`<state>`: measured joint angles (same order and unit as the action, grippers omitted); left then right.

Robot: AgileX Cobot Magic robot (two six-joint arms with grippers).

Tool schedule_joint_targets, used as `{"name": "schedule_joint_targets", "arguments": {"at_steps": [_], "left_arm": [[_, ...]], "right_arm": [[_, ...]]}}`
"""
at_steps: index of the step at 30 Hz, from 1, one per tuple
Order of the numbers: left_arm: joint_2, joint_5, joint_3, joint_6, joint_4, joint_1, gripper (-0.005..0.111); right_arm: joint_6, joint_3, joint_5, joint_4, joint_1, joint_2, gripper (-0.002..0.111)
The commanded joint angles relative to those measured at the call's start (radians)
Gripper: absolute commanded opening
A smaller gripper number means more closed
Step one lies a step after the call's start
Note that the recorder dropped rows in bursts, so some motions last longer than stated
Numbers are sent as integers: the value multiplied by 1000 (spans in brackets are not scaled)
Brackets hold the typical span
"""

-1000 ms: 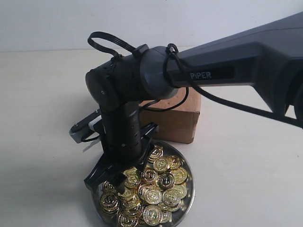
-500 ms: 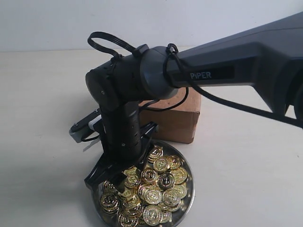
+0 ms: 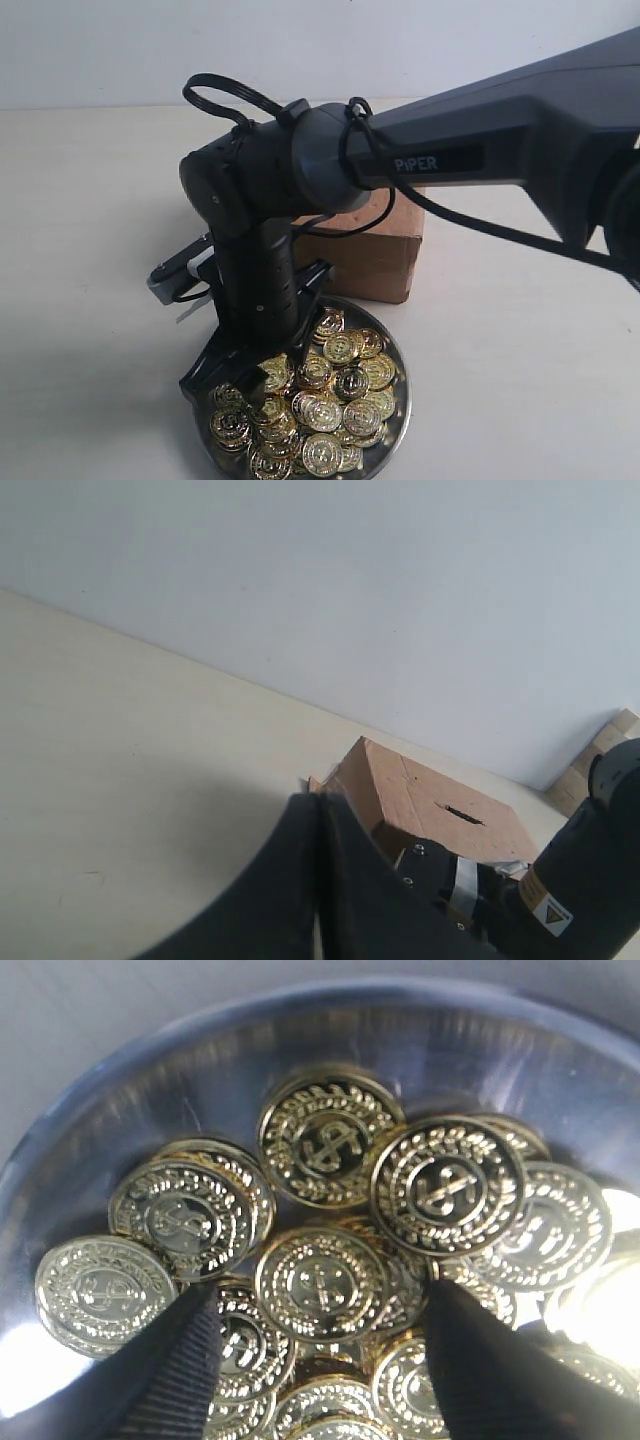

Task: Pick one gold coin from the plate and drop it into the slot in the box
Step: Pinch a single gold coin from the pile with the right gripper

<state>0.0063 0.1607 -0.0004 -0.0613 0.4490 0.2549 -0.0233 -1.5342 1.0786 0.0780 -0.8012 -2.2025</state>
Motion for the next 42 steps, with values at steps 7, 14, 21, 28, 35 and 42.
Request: {"name": "schedule_joint_targets", "arguments": {"at_steps": [7,14,21,28,35,42], "left_arm": [[-6,1,0,1,1,6,0],[-6,1,0,1,1,6,0],[-6,1,0,1,1,6,0],[-6,1,0,1,1,6,0],[-6,1,0,1,1,6,0],[-6,1,0,1,1,6,0]], "right_arm": [[0,1,-12,-4,-2,-20,54],[-4,-1,-14,-11,-2,-20,54],[-7,-1,-14,-13,-2,-20,54],[-7,-1,-14,-35,-2,-20,54],[-7,-1,-29,-41,-22,-9,54],[-9,-1,-38,-61,-28,-7,54]]}}
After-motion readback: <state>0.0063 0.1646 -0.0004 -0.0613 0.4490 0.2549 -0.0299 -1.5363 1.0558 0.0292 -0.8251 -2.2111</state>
